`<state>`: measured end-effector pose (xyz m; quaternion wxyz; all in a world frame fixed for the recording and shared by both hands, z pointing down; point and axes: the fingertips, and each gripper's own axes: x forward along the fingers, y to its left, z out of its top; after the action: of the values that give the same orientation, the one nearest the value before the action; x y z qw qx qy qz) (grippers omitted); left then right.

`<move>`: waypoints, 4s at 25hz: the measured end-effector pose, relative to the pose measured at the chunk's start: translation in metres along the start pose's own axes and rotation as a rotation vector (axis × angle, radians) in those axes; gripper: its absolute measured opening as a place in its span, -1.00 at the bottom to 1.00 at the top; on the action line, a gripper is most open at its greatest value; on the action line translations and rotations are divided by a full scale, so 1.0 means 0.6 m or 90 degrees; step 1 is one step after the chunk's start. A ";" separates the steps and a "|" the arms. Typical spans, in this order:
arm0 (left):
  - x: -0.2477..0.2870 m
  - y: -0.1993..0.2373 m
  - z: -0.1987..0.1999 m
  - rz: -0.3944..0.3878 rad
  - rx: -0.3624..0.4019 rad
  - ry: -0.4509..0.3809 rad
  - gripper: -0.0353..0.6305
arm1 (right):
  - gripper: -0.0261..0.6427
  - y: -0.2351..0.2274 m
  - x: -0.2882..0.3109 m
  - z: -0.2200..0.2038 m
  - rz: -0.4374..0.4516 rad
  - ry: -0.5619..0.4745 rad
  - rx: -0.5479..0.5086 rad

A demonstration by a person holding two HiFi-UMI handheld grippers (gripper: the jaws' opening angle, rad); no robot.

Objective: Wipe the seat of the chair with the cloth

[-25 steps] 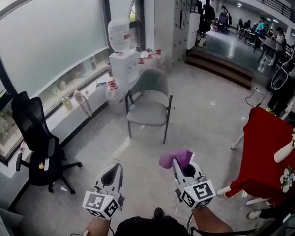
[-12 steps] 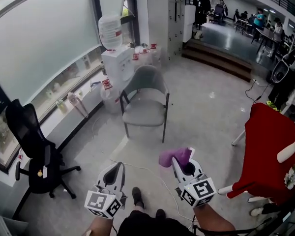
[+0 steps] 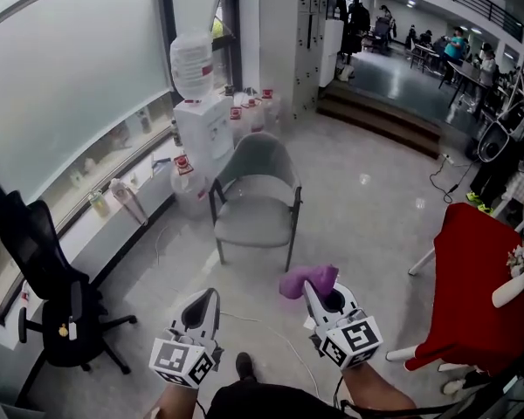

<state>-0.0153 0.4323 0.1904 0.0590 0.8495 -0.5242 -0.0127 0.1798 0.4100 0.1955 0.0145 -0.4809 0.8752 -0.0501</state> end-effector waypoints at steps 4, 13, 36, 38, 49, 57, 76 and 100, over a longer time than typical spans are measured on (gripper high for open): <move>0.033 0.057 0.006 0.002 -0.003 0.003 -0.90 | -0.82 -0.007 0.057 0.001 -0.008 0.001 0.001; 0.107 0.167 0.014 -0.015 -0.004 0.009 -0.90 | -0.82 -0.017 0.178 -0.002 -0.036 0.014 -0.005; 0.337 0.266 0.014 -0.009 -0.018 0.025 -0.90 | -0.82 -0.152 0.394 0.006 -0.016 0.015 0.013; 0.370 0.270 0.019 -0.004 -0.019 0.024 -0.90 | -0.82 -0.179 0.416 0.010 -0.014 0.013 0.013; 0.524 0.273 0.035 -0.005 -0.009 0.026 -0.90 | -0.82 -0.303 0.509 0.037 0.009 -0.008 -0.001; 0.598 0.272 0.030 -0.003 -0.005 0.040 -0.90 | -0.82 -0.373 0.550 0.028 0.011 0.007 0.026; 0.742 0.414 0.009 -0.099 0.012 0.085 -0.90 | -0.82 -0.411 0.722 -0.015 -0.074 0.041 0.028; 0.833 0.570 -0.245 -0.158 -0.082 0.269 -0.90 | -0.82 -0.488 0.812 -0.388 -0.203 0.316 0.019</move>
<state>-0.0821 -0.1523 0.3955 0.2195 0.8855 -0.3902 0.1245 0.1472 -0.1399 0.4677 -0.2006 -0.5854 0.7645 -0.1806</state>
